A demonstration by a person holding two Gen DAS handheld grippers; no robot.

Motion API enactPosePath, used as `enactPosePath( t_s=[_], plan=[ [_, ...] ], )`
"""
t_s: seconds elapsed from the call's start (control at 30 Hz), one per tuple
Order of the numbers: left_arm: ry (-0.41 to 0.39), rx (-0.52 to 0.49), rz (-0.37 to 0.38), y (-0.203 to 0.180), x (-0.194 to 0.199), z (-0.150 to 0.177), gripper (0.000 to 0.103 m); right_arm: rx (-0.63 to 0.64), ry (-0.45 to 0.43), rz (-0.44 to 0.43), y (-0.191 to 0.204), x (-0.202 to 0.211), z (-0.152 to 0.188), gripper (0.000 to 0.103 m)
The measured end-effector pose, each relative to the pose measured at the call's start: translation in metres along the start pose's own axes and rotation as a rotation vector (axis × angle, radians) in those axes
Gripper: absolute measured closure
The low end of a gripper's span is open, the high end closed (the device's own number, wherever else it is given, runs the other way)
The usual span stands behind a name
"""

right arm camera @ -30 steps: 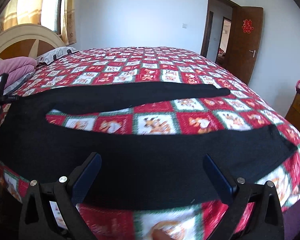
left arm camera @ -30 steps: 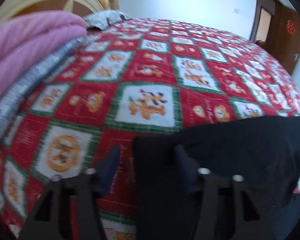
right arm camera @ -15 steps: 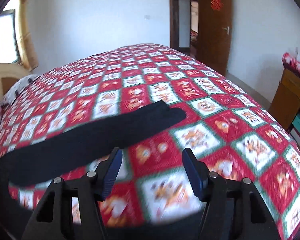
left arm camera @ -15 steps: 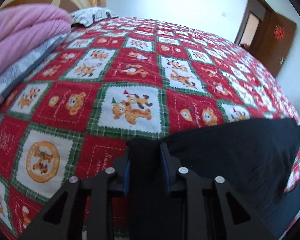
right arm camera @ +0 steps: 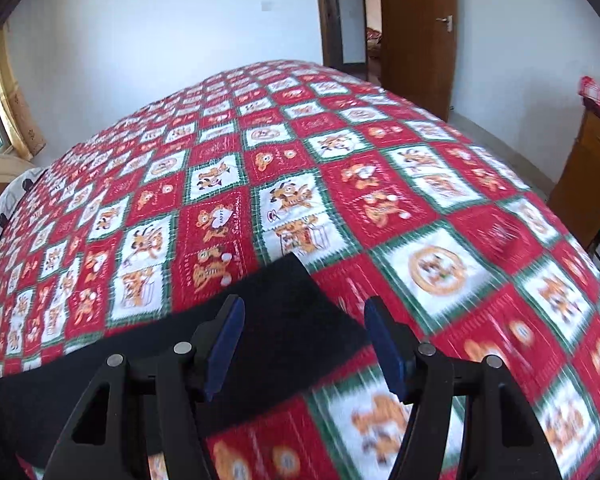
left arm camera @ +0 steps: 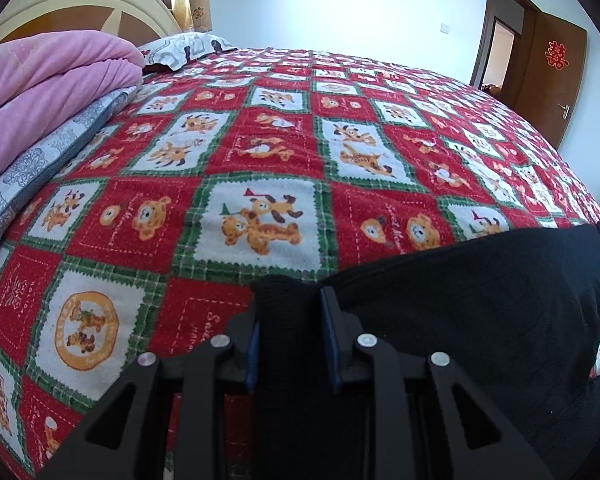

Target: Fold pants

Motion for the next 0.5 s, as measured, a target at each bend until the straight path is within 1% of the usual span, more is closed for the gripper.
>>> enactPosePath(
  t_s=[0.07, 0.17, 0.33, 0.47, 0.5],
  plan=[
    [-0.003, -0.008, -0.006, -0.001, 0.0, 0.0, 0.075, 0.016, 0.009, -0.008, 0.002, -0.013, -0.006, 0.039],
    [-0.005, -0.015, -0.008, -0.001, -0.002, 0.0, 0.075, 0.047, 0.032, 0.004, 0.005, -0.036, -0.012, 0.039],
    [-0.007, -0.014, 0.001, -0.002, -0.003, 0.001, 0.075, 0.042, 0.078, -0.006, 0.003, -0.075, -0.016, 0.039],
    [-0.007, -0.006, 0.014, -0.001, -0.004, 0.001, 0.075, 0.047, 0.127, -0.023, 0.004, -0.097, -0.013, 0.04],
    [-0.007, -0.004, 0.016, -0.001, -0.004, 0.001, 0.075, 0.057, 0.13, -0.024, 0.006, -0.099, -0.012, 0.051]
  ],
)
Point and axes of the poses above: each gripper's, at about its wrist camera, not at the fingertips, and x roughly against the way its jaws point, y to its left, z to its underside, the point moved 6 cm from there along -x, roughly the way its jaws point, and after that the axes turned 7 degrees about x, right-handed, at the moved point
